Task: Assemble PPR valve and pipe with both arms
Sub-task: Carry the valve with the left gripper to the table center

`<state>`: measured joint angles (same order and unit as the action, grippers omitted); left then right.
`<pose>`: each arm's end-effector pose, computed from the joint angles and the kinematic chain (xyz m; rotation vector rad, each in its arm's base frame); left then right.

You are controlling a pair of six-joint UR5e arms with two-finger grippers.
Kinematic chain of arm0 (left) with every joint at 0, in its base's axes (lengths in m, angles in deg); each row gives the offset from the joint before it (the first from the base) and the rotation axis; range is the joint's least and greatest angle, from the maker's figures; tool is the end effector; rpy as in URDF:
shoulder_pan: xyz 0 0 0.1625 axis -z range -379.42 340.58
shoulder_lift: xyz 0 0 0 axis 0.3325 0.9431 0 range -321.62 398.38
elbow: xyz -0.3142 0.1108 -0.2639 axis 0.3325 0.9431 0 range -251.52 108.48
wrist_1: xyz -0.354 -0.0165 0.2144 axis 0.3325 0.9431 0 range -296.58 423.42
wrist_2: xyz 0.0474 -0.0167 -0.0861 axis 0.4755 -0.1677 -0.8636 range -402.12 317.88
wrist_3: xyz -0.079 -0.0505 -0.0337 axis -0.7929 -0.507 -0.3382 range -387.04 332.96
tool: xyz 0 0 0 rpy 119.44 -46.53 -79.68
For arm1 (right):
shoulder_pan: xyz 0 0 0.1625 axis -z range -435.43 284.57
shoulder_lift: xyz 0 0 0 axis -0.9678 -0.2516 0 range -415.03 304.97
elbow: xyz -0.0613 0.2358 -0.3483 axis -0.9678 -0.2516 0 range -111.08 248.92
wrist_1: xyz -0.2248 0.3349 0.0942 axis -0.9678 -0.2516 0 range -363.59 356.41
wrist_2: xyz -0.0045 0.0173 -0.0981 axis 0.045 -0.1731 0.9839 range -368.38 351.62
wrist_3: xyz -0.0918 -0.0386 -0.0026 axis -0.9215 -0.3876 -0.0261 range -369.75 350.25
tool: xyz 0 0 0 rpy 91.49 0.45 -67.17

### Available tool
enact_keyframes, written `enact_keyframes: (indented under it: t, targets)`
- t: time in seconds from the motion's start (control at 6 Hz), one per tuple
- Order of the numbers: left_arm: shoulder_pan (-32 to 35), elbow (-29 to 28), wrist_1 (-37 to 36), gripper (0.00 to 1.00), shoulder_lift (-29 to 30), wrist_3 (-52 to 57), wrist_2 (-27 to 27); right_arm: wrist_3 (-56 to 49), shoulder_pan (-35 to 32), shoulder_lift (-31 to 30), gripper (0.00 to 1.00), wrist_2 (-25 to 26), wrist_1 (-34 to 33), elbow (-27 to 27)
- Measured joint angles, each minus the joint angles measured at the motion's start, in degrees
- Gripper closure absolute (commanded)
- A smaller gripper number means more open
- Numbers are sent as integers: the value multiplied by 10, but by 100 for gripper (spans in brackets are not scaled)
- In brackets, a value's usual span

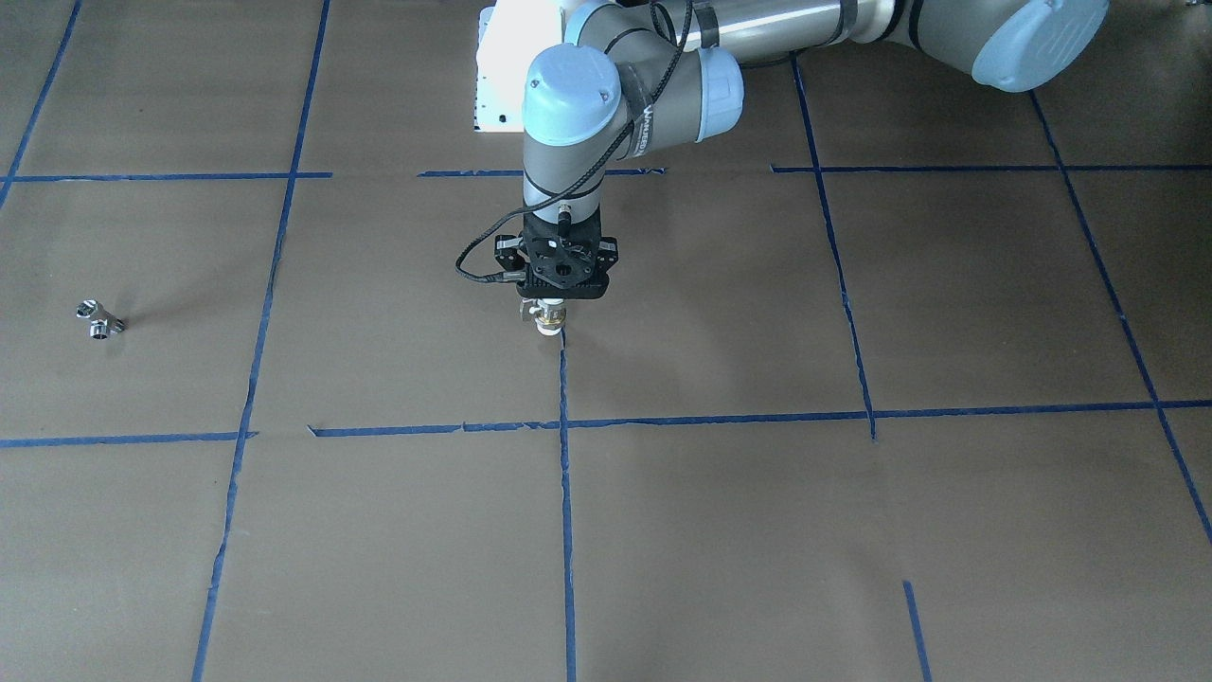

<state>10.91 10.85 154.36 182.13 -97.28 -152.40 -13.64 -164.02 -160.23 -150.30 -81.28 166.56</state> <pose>0.5983 -0.4644 0.1218 0.0416 0.8768 -0.0272 0.0455 -0.3830 0.6773 0.0968 -0.9043 -0.1236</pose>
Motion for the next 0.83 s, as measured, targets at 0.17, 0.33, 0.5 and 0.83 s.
enact_keyframes:
  t: [0.17, 0.33, 0.5, 0.83]
  targets:
    - [-3, -1, -10, 100, 1, -1, 3, 0, 0, 0, 0, 0, 0, 0]
    - [-3, -1, -20, 100, 2, -1, 5, 0, 0, 0, 0, -1, 0, 0]
    - [-3, -1, -24, 100, 3, -1, 5, 0, 1, 0, 0, -1, 0, 0]
    - [-3, 0, -26, 100, 2, -1, 5, 0, 2, -1, 0, -1, 0, 0]
